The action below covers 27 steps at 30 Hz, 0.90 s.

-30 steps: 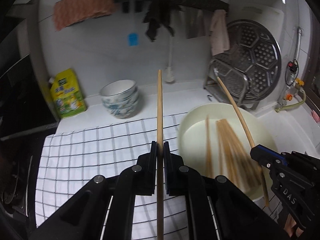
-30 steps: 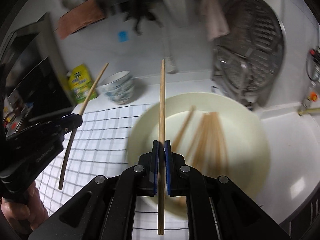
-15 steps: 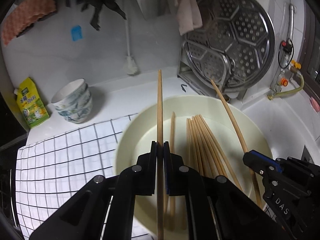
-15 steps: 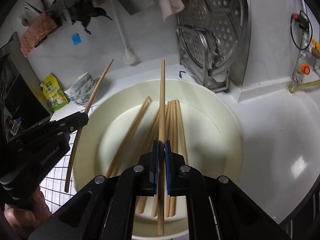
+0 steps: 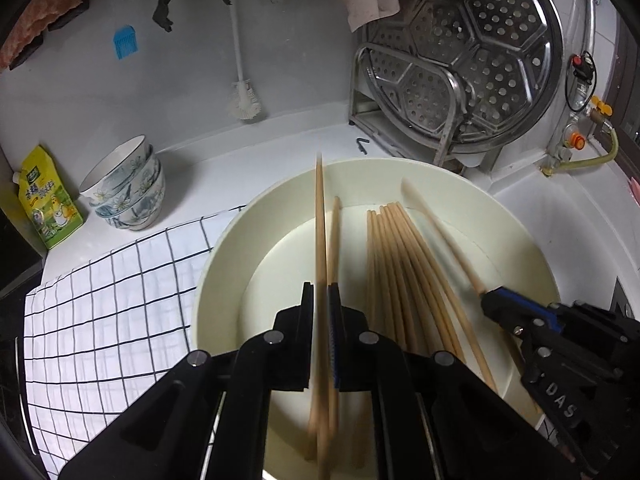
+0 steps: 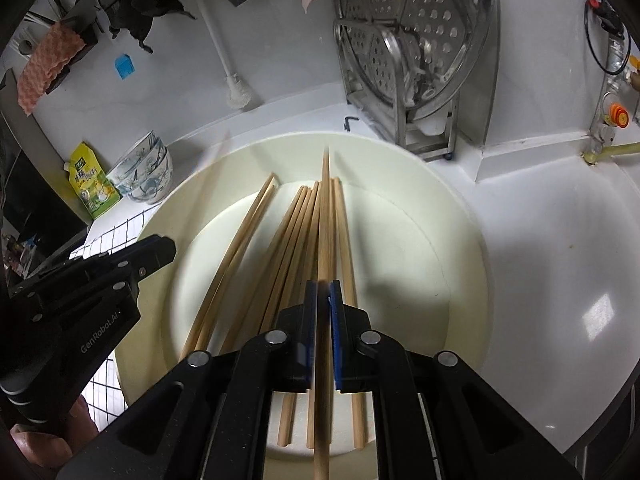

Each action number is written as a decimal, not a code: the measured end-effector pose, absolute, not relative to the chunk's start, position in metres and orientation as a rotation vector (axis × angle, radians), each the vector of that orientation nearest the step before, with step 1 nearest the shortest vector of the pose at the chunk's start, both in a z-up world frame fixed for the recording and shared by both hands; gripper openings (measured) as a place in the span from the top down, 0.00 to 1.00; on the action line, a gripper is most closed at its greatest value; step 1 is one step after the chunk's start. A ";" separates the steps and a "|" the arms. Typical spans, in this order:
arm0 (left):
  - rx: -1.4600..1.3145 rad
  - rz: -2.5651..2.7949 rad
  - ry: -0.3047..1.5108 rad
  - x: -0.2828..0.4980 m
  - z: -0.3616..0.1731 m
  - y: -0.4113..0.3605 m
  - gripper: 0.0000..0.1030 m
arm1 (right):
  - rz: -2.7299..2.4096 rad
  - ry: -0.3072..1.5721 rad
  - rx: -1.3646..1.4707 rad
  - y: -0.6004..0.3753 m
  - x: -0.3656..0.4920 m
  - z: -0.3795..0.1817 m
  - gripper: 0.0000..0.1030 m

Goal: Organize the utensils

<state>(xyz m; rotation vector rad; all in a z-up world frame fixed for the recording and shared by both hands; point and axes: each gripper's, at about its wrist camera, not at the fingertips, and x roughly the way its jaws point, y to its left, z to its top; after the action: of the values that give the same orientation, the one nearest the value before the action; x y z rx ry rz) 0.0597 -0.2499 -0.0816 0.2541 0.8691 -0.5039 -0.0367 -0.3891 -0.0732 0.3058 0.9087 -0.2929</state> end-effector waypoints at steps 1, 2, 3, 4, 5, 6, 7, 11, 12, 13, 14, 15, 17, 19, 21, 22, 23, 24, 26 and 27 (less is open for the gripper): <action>0.253 -0.502 0.870 0.060 -0.081 -0.249 0.87 | -0.296 0.904 0.303 -0.389 -0.037 -0.072 0.80; 0.251 -0.495 0.868 0.060 -0.080 -0.247 0.80 | -0.300 0.899 0.300 -0.390 -0.038 -0.070 0.78; 0.249 -0.489 0.865 0.060 -0.078 -0.245 0.75 | -0.303 0.896 0.299 -0.390 -0.039 -0.068 0.78; 0.243 -0.480 0.858 0.060 -0.076 -0.242 0.63 | -0.304 0.895 0.299 -0.390 -0.040 -0.067 0.78; 0.236 -0.474 0.853 0.060 -0.073 -0.240 0.48 | -0.305 0.893 0.300 -0.389 -0.040 -0.066 0.78; 0.222 -0.467 0.843 0.060 -0.069 -0.237 0.41 | -0.305 0.891 0.300 -0.388 -0.041 -0.064 0.78; 0.211 -0.466 0.834 0.059 -0.066 -0.234 0.36 | -0.305 0.889 0.300 -0.387 -0.042 -0.063 0.77; 0.199 -0.468 0.824 0.057 -0.056 -0.226 0.31 | -0.310 0.876 0.293 -0.381 -0.047 -0.055 0.72; 0.200 -0.467 0.823 0.056 -0.054 -0.225 0.31 | -0.313 0.872 0.290 -0.380 -0.048 -0.053 0.71; 0.200 -0.466 0.822 0.055 -0.052 -0.224 0.30 | -0.319 0.866 0.286 -0.378 -0.050 -0.051 0.70; 0.201 -0.465 0.819 0.054 -0.051 -0.223 0.29 | -0.331 0.856 0.283 -0.377 -0.052 -0.048 0.67; 0.201 -0.464 0.816 0.052 -0.049 -0.221 0.29 | -0.337 0.850 0.284 -0.376 -0.053 -0.046 0.63; 0.205 -0.461 0.809 0.049 -0.046 -0.219 0.26 | -0.346 0.836 0.284 -0.373 -0.057 -0.042 0.60; 0.206 -0.459 0.801 0.047 -0.043 -0.216 0.25 | -0.352 0.832 0.279 -0.370 -0.060 -0.040 0.59; 0.207 -0.457 0.792 0.045 -0.038 -0.213 0.23 | -0.355 0.827 0.275 -0.367 -0.062 -0.037 0.54; 0.207 -0.457 0.789 0.044 -0.036 -0.212 0.22 | -0.357 0.823 0.274 -0.366 -0.063 -0.035 0.53; 0.209 -0.454 0.788 0.043 -0.033 -0.210 0.19 | -0.362 0.817 0.272 -0.364 -0.065 -0.032 0.51; 0.210 -0.452 0.786 0.041 -0.031 -0.208 0.17 | -0.366 0.815 0.271 -0.363 -0.065 -0.031 0.49; 0.205 -0.452 0.783 0.039 -0.027 -0.205 0.14 | -0.373 0.812 0.268 -0.360 -0.067 -0.027 0.45; 0.201 -0.453 0.784 0.038 -0.026 -0.203 0.14 | -0.375 0.811 0.266 -0.358 -0.069 -0.026 0.44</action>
<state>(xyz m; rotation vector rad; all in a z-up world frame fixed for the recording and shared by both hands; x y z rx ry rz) 0.0383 -0.2027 -0.0256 0.2009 0.7835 -0.4532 -0.0686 -0.3578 -0.0258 0.2657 0.8114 -0.3750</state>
